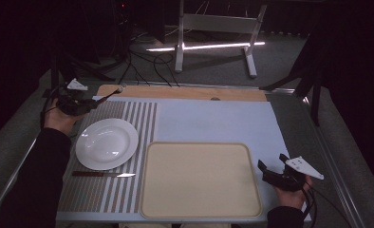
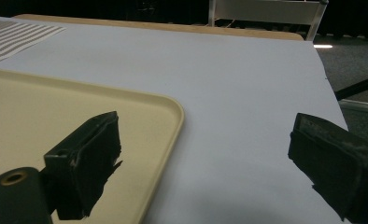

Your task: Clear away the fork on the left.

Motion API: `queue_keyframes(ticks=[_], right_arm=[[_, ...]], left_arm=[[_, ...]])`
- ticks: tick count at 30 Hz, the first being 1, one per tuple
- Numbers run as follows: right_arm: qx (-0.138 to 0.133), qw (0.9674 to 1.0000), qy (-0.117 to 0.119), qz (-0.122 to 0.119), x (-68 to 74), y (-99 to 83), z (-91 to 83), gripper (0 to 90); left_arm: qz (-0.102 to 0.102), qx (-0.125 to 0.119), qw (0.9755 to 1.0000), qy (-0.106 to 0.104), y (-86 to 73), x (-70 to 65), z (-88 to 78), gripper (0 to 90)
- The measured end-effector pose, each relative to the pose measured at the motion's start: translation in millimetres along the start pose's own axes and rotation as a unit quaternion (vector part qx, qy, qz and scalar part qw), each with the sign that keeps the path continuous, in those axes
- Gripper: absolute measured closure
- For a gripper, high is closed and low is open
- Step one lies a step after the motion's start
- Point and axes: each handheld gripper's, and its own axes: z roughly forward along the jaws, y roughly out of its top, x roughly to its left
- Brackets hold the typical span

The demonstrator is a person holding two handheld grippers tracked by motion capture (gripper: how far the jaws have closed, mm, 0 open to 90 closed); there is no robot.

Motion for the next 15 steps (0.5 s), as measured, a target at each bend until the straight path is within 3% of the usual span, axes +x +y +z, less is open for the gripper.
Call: queue_keyframes(ticks=[15], right_arm=[[-0.005, 1.0000, 0.001, -0.004, -3.1, 2.6, 1.3, 9.1]], left_arm=[[-0.003, -0.001, 0.9999, 0.015, 8.7, -21.9, -14.0, 77.2]])
